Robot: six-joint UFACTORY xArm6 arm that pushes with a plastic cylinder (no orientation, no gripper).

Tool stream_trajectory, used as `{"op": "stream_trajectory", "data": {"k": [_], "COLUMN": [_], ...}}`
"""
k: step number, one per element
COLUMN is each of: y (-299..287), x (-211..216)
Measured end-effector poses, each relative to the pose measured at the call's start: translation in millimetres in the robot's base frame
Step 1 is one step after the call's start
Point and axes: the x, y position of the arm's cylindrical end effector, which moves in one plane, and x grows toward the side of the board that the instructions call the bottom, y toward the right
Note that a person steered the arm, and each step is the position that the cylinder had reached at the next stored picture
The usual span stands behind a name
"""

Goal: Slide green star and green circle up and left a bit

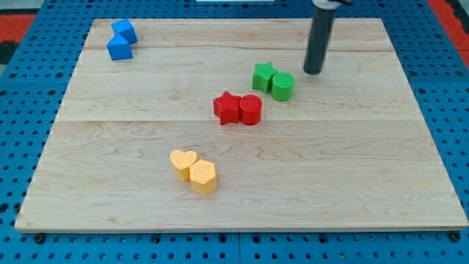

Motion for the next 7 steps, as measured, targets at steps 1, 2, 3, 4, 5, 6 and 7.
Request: {"op": "stream_trajectory", "data": {"k": [1, 2, 3, 4, 5, 6, 7], "y": [-2.0, -39.6, -50.3, -66.4, -66.6, -70.5, -73.0], "x": [50.0, 59.5, 21.8, 6.6, 2.5, -15.3, -18.0]}}
